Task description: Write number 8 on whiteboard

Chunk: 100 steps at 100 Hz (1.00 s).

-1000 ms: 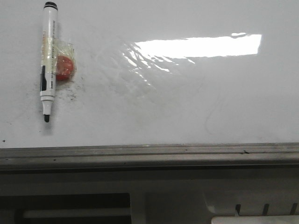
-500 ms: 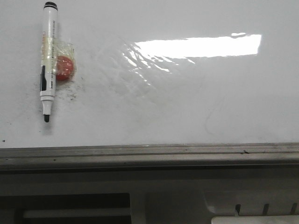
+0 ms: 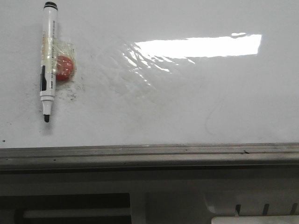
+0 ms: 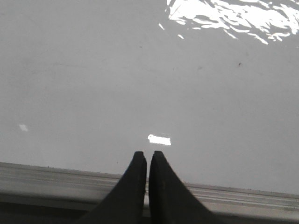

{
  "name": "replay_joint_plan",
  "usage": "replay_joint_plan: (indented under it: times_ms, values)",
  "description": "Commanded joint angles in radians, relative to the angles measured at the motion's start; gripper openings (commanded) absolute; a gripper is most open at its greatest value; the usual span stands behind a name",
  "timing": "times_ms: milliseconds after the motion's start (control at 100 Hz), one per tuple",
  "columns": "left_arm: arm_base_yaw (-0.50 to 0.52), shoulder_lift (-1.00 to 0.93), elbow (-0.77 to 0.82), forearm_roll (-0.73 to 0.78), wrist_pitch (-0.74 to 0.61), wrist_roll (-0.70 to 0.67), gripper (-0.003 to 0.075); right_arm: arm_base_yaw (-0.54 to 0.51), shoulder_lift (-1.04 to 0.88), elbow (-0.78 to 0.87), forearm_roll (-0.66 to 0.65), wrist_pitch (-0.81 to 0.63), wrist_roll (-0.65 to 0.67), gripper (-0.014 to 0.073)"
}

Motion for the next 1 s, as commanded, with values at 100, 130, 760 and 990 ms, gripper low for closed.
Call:
replay_joint_plan:
  times_ms: [100,130,760,990]
  values:
    - [-0.003,-0.032,0.030,-0.004,-0.116,-0.004,-0.0020,0.000,-0.022,0.013,-0.011,-0.124,0.000,-0.0064]
    - [-0.003,-0.032,0.030,-0.004,-0.121,-0.004,-0.0020,0.000,-0.022,0.013,-0.011,-0.139,0.000,-0.0064]
    - [-0.003,-0.030,0.000,-0.042,-0.257,-0.006,-0.0021,0.000,-0.013,-0.057,0.136,-0.222,0.023,-0.0063]
    - [-0.003,-0.012,-0.148,0.019,-0.111,-0.004,-0.0021,0.000,0.092,-0.204,0.139,-0.087,0.015,-0.0063]
